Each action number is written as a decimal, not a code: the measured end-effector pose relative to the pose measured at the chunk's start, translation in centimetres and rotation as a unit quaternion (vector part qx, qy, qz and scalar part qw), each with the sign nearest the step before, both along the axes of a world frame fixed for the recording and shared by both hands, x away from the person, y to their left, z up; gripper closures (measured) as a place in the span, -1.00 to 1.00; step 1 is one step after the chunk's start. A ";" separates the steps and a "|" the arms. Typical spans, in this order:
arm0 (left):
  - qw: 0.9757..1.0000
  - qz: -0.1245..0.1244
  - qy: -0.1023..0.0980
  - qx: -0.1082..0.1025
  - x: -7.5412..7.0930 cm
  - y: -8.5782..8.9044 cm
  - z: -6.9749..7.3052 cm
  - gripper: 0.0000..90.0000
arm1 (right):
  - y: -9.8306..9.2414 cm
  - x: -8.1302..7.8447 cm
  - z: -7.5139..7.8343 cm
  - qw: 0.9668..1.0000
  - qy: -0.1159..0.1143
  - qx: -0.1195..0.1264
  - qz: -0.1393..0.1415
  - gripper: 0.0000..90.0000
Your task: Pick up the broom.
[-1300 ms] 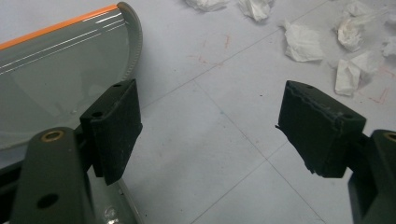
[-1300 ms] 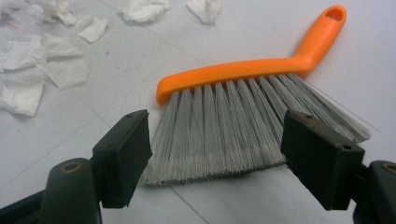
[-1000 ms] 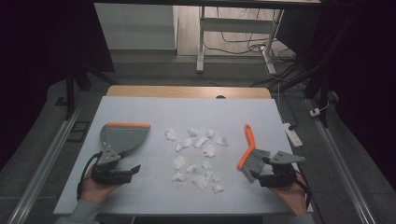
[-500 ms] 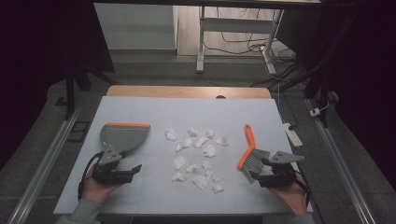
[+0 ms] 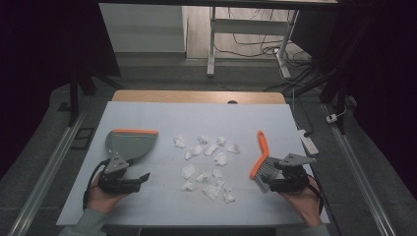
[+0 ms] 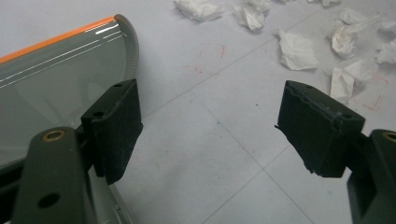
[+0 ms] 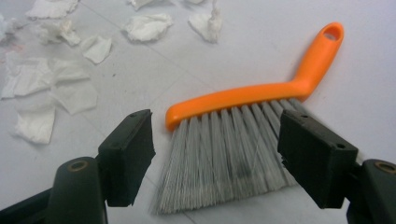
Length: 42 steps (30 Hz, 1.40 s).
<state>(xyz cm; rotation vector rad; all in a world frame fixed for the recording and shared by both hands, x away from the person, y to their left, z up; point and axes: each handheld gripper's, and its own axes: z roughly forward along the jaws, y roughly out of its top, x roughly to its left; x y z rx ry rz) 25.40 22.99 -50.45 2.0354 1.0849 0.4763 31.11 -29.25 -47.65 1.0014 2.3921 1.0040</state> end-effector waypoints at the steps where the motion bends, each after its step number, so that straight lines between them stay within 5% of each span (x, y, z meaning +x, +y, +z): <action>1: 1.000 -0.001 0.000 0.000 0.0 0.0 0.0 -0.49 | 0.1 0.1 0.3 1.000 -0.003 -0.001 -0.001 -0.41; 7: 1.000 -0.003 -0.003 0.001 0.0 -0.2 0.0 -0.49 | 0.5 0.9 2.0 1.000 -0.010 0.006 -0.018 -0.41; 10: 1.000 -0.005 -0.004 -0.001 -0.1 -0.3 0.0 -0.49 | 0.9 0.9 3.1 0.999 -0.041 0.002 -0.030 -0.41; 14: 1.000 -0.005 -0.005 -0.003 -0.1 -0.3 0.1 -0.49 | 1.2 1.0 3.9 0.998 -0.046 0.008 -0.041 -0.41; 26: 1.000 -0.005 -0.003 -0.002 -0.1 -0.5 0.0 -0.48 | 2.4 6.6 5.3 0.996 0.024 -0.029 -0.085 -0.37; 35: 1.000 -0.004 -0.004 -0.004 -0.2 -0.4 -0.1 -0.48 | 3.8 10.6 2.6 0.987 0.095 -0.082 -0.103 -0.37; 42: 1.000 -0.009 0.000 0.001 -0.2 -0.7 -0.2 -0.46 | 3.8 11.8 1.4 0.982 0.118 -0.095 -0.116 -0.29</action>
